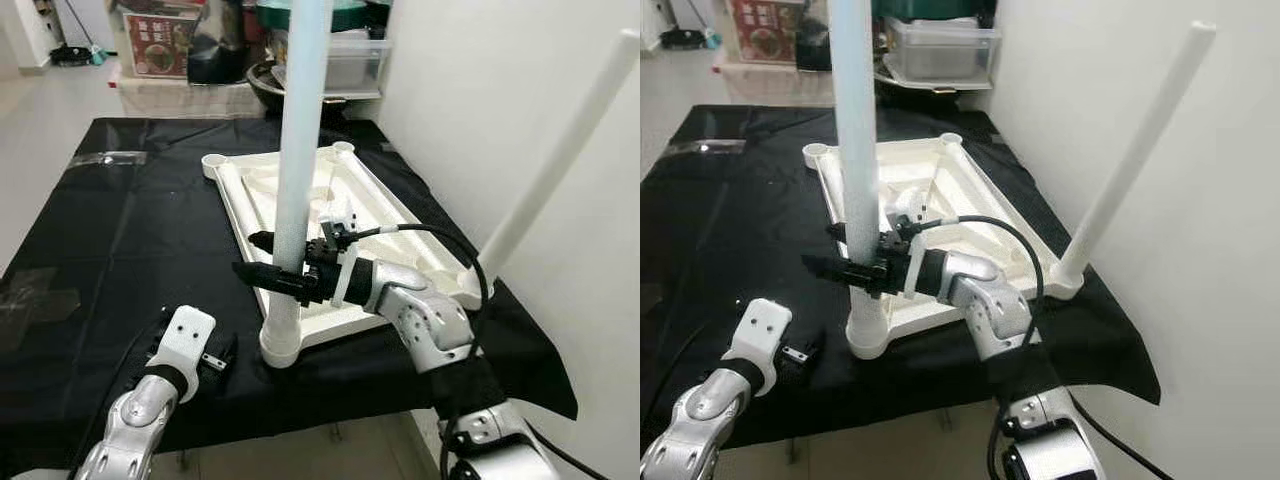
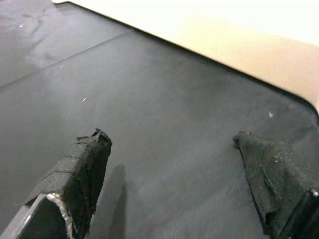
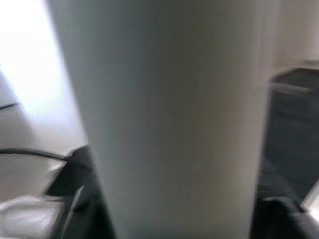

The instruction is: Building children table

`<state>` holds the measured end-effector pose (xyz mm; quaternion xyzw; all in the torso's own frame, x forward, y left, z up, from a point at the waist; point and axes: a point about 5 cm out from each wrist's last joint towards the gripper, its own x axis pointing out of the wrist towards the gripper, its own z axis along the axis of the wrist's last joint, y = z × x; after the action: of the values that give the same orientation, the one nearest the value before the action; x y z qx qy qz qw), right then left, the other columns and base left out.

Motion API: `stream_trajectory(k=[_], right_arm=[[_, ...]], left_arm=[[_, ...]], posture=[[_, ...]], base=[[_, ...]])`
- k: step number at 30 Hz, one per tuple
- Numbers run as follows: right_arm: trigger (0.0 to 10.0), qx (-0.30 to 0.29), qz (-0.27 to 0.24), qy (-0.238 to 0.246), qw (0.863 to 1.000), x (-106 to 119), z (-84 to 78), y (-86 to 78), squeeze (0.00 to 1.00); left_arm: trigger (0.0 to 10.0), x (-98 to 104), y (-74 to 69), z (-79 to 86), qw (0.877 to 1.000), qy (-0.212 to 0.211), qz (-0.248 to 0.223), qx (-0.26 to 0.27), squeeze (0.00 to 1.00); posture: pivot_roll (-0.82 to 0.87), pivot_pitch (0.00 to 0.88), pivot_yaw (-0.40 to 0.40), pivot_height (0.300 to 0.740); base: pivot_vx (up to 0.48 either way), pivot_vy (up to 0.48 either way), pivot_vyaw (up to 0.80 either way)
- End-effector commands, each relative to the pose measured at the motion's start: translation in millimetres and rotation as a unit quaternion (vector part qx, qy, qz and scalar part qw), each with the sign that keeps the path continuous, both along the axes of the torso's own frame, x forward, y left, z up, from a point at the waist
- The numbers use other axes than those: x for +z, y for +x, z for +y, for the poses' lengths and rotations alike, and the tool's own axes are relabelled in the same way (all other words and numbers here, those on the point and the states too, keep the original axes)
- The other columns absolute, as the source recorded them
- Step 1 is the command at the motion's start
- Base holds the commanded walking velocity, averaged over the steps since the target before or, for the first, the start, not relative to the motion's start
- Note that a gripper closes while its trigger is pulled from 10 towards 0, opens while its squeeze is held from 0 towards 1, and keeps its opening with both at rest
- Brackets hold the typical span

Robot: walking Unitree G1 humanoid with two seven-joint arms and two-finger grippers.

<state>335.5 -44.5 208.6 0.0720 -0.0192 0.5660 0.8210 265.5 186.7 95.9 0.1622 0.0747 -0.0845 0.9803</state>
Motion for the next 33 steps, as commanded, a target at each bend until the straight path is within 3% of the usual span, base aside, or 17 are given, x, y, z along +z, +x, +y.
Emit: stream_trajectory(k=[1,5,7,9,12,15,17,18,19,20,21,22,23,28,29,31,33], right_arm=[[0.0,-0.131,0.027,-0.024,0.991,-12.9,-13.9,18.7,0.00],[0.0,-0.304,0.070,-0.064,0.948,-31.8,-41.1,33.5,0.00],[0.0,-0.484,0.106,-0.100,0.863,-52.5,-84.4,34.6,0.00],[0.0,-0.569,0.104,-0.109,0.809,-60.9,-112.0,25.7,0.00],[0.0,-0.606,0.094,-0.111,0.782,-61.3,-123.3,18.5,0.00],[0.0,-0.671,0.088,-0.099,0.729,-53.4,-130.9,-1.8,0.00],[0.0,-0.680,0.087,-0.094,0.722,-51.9,-130.0,-4.2,0.00],[10.0,-0.658,0.097,-0.083,0.742,-48.8,-117.7,-4.8,0.00],[10.0,-0.619,0.086,-0.059,0.779,-41.0,-101.6,-3.4,0.00],[10.0,-0.619,0.086,-0.059,0.779,-41.0,-101.6,-3.4,0.00],[10.0,-0.589,0.077,-0.042,0.803,-35.2,-90.2,-3.2,0.00],[10.0,-0.568,0.074,-0.020,0.819,-29.0,-83.8,-1.9,1.00],[10.0,-0.568,0.074,-0.020,0.819,-29.0,-83.8,-1.9,1.00],[10.0,-0.454,0.052,0.028,0.889,4.0,-75.1,12.2,0.96],[10.0,-0.376,0.039,0.038,0.925,11.8,-73.0,13.2,0.00],[10.0,-0.213,-0.014,0.018,0.977,15.7,-72.7,5.4,0.00],[10.0,-0.148,-0.017,0.012,0.989,13.0,-72.7,0.7,0.00]], left_arm=[[10.0,-3.8,-2.5,-2.1,1.000,0.001,0.008,-0.004,0.00],[10.0,-5.6,-3.8,-2.3,1.000,0.001,0.011,-0.004,0.00],[10.0,-7.0,-5.0,-3.8,1.000,-0.001,0.013,-0.007,0.00],[10.0,-7.5,-5.2,-5.1,1.000,-0.001,0.015,-0.009,0.00],[10.0,-7.5,-5.0,-5.3,1.000,-0.001,0.015,-0.010,0.00],[10.0,-7.6,-3.5,-4.9,1.000,0.000,0.016,-0.013,0.00],[10.0,-7.6,-3.3,-4.8,1.000,0.000,0.016,-0.014,0.00],[10.0,-7.9,-2.8,-5.9,1.000,-0.001,0.016,-0.016,0.00],[10.0,-8.0,-2.0,-7.4,1.000,-0.001,0.017,-0.019,0.00],[10.0,-8.0,-2.0,-7.4,1.000,-0.001,0.017,-0.019,0.00],[10.0,-8.0,-1.4,-8.5,1.000,-0.002,0.017,-0.021,0.00],[10.0,-7.8,-0.6,-8.9,1.000,-0.002,0.017,-0.022,0.00],[10.0,-7.8,-0.6,-8.9,1.000,-0.002,0.017,-0.022,0.00],[10.0,-6.0,2.2,-1.8,1.000,0.001,0.014,-0.016,0.00],[10.0,-6.1,2.7,-0.5,1.000,0.002,0.014,-0.015,0.00],[10.0,-6.1,3.8,-0.6,1.000,0.002,0.013,-0.013,0.00],[10.0,-5.8,4.0,-1.2,1.000,0.001,0.012,-0.012,0.00]], posture=[[0.15,0.000,-0.132,0.740],[0.14,0.000,-0.126,0.740],[0.13,0.000,-0.116,0.740],[0.13,0.000,-0.112,0.740],[0.12,0.000,-0.109,0.740],[0.11,0.000,-0.097,0.740],[0.11,0.000,-0.097,0.740],[0.10,0.000,-0.084,0.740],[0.10,0.000,-0.081,0.740],[0.10,0.000,-0.081,0.740],[0.10,0.000,-0.081,0.740],[0.10,0.000,-0.083,0.740],[0.10,0.000,-0.083,0.740],[0.11,0.000,-0.094,0.740],[0.11,0.000,-0.098,0.740],[0.13,0.000,-0.110,0.740],[0.13,0.000,-0.114,0.740]], base=[[0.000,0.000,0.00],[0.000,0.000,0.00],[0.000,0.000,0.00],[0.000,0.000,0.00],[0.000,0.000,0.00],[0.000,0.000,0.00],[0.000,0.000,0.00],[0.000,0.000,0.00],[0.000,0.000,0.00],[0.000,0.000,0.00],[0.000,0.000,0.00],[0.000,0.000,0.00],[0.000,0.000,0.00],[0.000,0.000,0.00],[0.000,0.000,0.00],[0.000,0.000,0.00],[0.000,0.000,0.00]])
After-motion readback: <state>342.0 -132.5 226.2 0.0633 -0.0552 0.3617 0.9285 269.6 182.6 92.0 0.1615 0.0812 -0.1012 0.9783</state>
